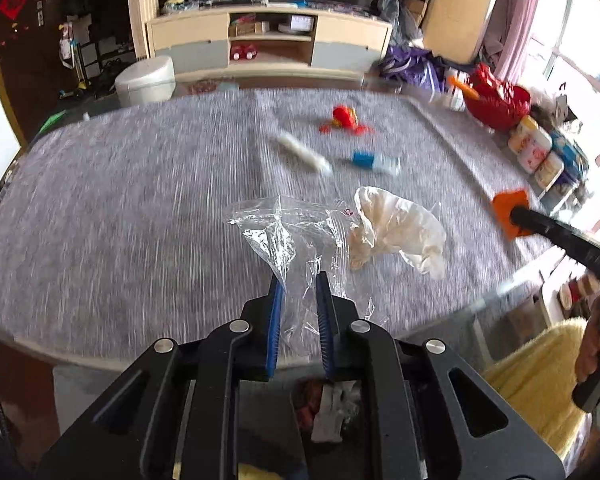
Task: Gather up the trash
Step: 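Carry the bag and cone down into the grey bin and open both tools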
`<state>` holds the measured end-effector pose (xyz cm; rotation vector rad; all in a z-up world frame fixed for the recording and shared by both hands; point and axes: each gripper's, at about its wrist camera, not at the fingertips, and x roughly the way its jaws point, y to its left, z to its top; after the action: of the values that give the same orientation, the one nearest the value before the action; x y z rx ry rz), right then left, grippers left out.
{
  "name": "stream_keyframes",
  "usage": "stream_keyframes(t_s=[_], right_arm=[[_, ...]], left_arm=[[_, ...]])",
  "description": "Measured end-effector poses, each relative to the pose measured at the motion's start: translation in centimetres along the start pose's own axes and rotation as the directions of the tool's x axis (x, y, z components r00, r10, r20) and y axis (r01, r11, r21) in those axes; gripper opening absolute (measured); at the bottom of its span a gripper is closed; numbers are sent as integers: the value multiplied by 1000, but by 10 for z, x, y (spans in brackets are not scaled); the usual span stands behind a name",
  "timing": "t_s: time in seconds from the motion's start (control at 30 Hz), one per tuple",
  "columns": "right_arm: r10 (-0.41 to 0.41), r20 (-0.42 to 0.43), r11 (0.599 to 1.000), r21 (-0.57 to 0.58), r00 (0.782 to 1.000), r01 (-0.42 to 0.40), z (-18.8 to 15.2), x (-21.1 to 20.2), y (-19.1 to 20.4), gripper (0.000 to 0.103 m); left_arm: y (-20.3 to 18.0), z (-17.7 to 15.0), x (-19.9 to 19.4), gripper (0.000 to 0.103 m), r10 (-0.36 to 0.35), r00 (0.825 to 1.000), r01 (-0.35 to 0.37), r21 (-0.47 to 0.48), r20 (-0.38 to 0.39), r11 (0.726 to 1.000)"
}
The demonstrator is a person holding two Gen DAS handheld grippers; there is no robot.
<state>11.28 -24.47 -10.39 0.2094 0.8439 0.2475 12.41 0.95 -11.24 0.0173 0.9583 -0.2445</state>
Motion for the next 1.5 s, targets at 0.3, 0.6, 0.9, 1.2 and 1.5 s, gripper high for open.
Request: stream_keyframes(t_s=[0.3, 0.6, 0.9, 1.2, 1.5], right_arm=[[36, -18, 999, -37, 999, -37, -26, -13, 23, 15], [46, -49, 998, -43, 998, -48, -56, -22, 31, 15], [47, -137, 998, -30, 989, -52, -104, -9, 32, 15], [44, -226, 999, -19, 973, -50, -143, 13, 30, 15], [59, -326, 998, 18, 944, -56, -175, 41, 22, 15]], left_arm=[[-14, -48, -6, 14, -25, 999, 26, 20, -48, 999], [-29, -78, -23, 14, -59, 997, 61, 30, -49, 998], [-31, -119, -20, 14, -63, 993, 66, 27, -102, 997], [-36, -155, 11, 14, -62, 979, 67, 23, -196, 997], [-39, -178, 43, 14, -57, 959, 66, 22, -279, 998]])
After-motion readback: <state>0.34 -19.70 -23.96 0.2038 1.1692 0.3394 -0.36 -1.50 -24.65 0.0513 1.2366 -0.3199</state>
